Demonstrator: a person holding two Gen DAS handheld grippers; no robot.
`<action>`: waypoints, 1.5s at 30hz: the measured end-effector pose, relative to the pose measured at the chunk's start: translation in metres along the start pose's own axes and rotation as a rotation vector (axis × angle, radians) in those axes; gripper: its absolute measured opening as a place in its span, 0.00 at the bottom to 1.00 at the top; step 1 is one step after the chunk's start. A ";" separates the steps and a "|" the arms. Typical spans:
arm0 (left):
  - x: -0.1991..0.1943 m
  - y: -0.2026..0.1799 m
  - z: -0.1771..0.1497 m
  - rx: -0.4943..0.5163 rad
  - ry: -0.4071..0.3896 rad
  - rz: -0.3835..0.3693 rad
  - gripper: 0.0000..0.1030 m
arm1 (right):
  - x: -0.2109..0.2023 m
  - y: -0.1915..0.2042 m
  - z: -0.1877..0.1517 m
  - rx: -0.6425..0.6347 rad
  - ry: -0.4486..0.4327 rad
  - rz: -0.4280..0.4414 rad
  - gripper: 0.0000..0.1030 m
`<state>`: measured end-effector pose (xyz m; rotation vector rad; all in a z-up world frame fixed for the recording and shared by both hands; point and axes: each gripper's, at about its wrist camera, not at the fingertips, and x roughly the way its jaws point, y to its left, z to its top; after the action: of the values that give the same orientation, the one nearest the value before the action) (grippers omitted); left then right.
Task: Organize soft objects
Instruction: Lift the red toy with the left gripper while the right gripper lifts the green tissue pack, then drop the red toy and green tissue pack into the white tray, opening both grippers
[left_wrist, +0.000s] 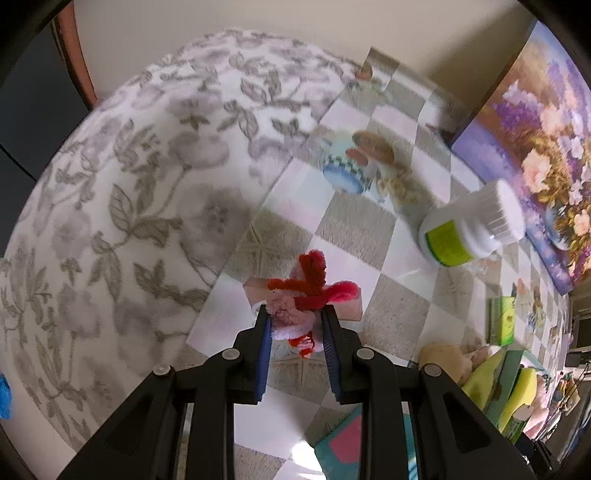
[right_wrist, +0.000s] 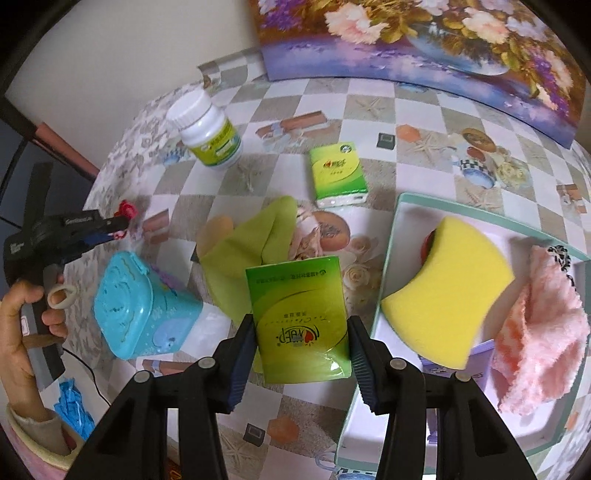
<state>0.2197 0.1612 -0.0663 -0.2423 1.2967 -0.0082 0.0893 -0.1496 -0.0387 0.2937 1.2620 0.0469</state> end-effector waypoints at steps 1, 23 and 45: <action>-0.006 0.001 -0.001 -0.004 -0.011 -0.007 0.26 | -0.002 -0.001 0.000 0.008 -0.009 0.001 0.50; -0.102 -0.106 -0.049 0.194 -0.205 -0.109 0.26 | -0.105 -0.143 -0.030 0.342 -0.249 -0.089 0.50; -0.046 -0.315 -0.218 0.804 0.043 -0.164 0.26 | -0.096 -0.281 -0.094 0.648 -0.119 -0.209 0.50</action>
<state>0.0405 -0.1767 -0.0197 0.3435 1.2179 -0.6637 -0.0644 -0.4199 -0.0437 0.7076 1.1558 -0.5601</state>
